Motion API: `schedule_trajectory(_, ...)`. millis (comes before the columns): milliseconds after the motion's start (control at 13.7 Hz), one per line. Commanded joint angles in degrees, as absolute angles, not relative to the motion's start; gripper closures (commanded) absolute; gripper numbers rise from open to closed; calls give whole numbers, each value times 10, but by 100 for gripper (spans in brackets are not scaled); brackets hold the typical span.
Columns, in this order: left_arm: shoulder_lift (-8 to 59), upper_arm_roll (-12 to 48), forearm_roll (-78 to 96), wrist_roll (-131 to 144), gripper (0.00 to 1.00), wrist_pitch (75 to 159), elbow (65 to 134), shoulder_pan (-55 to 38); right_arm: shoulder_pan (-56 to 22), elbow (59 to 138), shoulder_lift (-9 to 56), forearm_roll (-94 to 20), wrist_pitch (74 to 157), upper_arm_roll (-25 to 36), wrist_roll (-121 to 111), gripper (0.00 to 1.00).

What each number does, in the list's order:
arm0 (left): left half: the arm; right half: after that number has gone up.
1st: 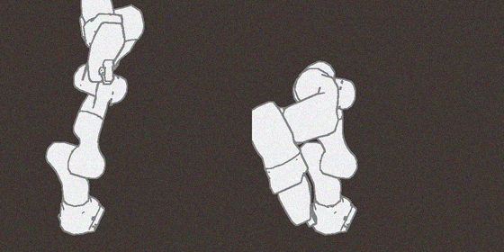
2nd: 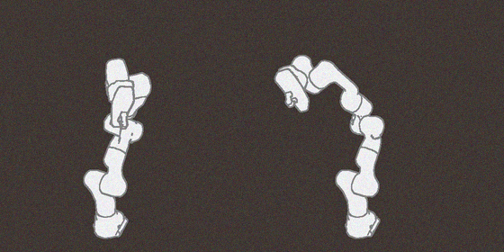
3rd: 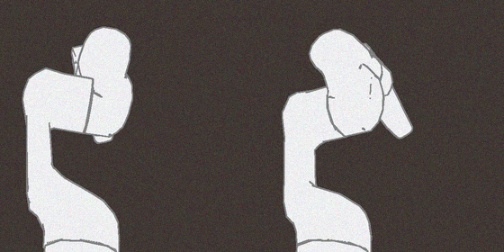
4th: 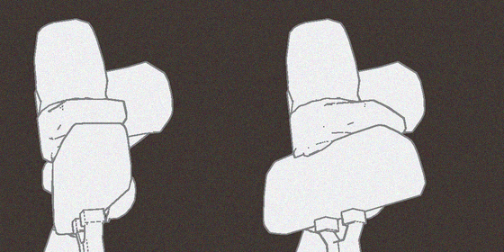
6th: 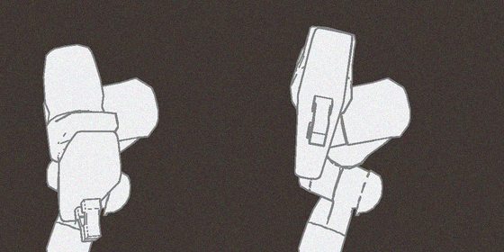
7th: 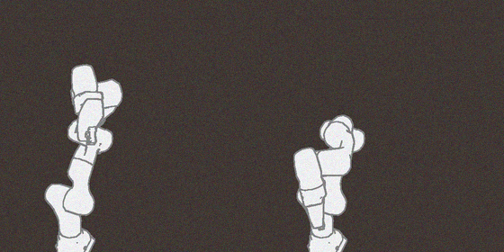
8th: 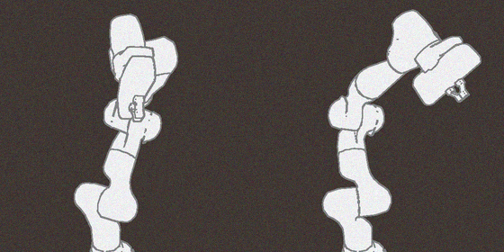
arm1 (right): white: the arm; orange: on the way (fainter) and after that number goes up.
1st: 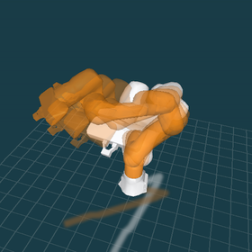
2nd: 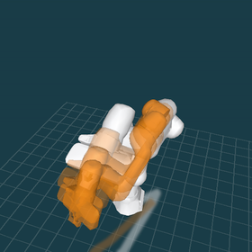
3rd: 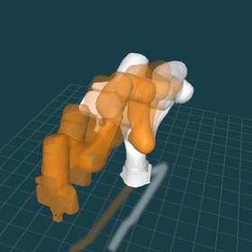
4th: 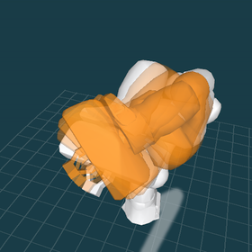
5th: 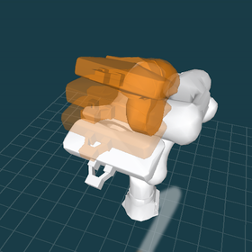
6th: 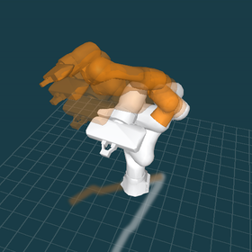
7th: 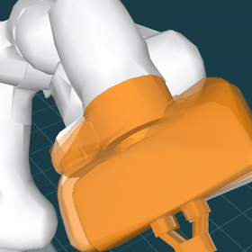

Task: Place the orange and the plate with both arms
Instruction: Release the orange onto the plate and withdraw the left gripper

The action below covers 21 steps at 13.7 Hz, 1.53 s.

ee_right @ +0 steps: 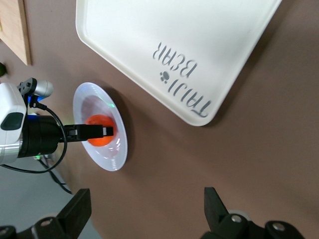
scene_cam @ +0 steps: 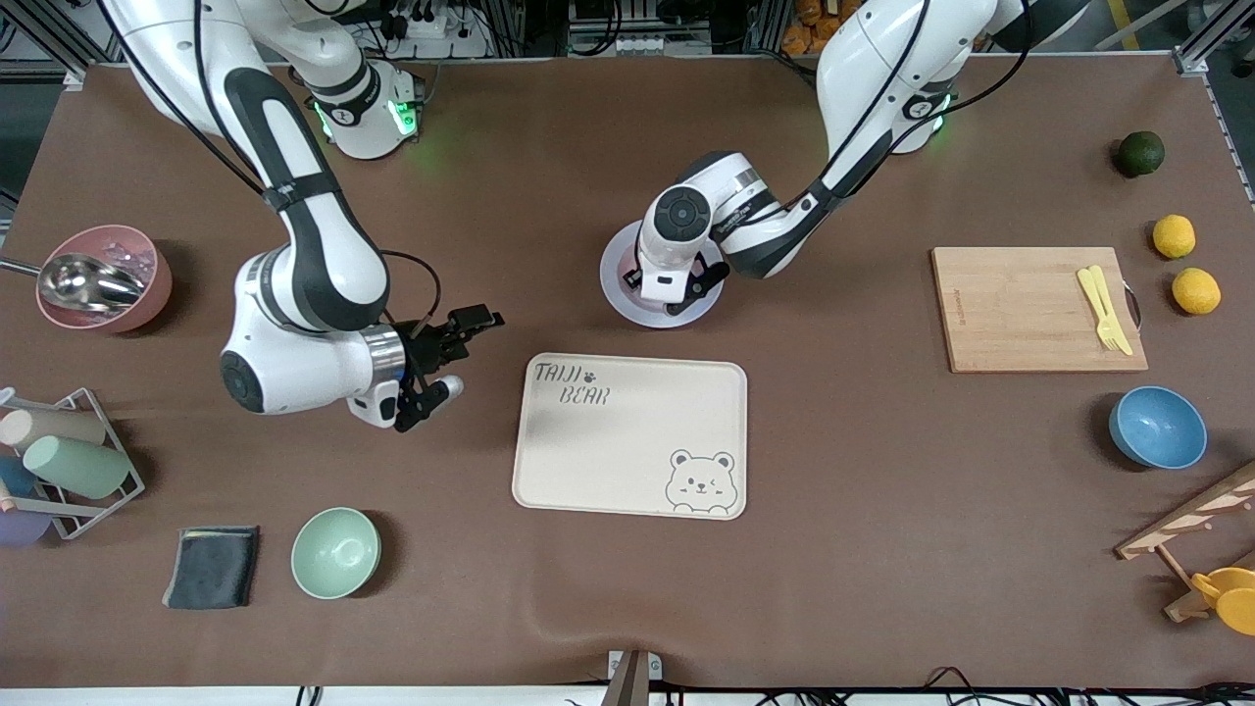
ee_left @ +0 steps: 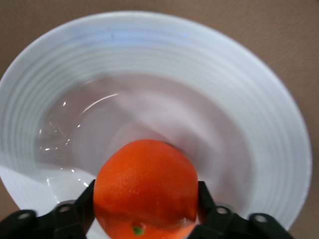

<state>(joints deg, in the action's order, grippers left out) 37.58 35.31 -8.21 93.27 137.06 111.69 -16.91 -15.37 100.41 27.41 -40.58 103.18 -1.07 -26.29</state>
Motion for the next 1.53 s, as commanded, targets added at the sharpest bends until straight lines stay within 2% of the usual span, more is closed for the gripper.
schedule_trajectory(0,348,354,-98,973,0,1367,1100,-164,-177,1101,220,-446,1083,-11,-262,0)
schedule_trajectory(146,306,354,-102,985,0,1332,1081,-163,-196,1153,202,-472,1127,-11,-262,0)
schedule_trajectory(219,285,353,-103,984,0,1287,1062,-159,-200,1170,202,-509,1128,-11,-263,0)
schedule_trajectory(365,262,353,-121,959,0,1164,978,-154,-219,1207,201,-582,1131,-11,-263,0)
schedule_trajectory(511,248,353,-122,873,0,1051,880,-134,-249,1241,200,-633,1170,-11,-265,0)
schedule_trajectory(730,241,355,-119,707,0,1028,805,-57,-326,1280,193,-727,1246,-11,-272,0)
schedule_trajectory(876,235,354,-122,577,0,1020,796,-16,-351,1284,199,-778,1263,-11,-290,0)
schedule_trajectory(1167,164,357,-117,450,0,987,796,85,-352,1288,207,-802,1262,-11,-327,0)
schedule_trajectory(1240,142,343,-119,424,0,985,798,84,-353,1289,211,-803,1262,-11,-328,0)
schedule_trajectory(1313,132,289,-109,395,0,981,797,63,-353,1289,217,-803,1263,-11,-329,0)
schedule_trajectory(1459,89,127,-30,300,0,972,810,-22,-353,1290,228,-839,1262,-11,-362,0)
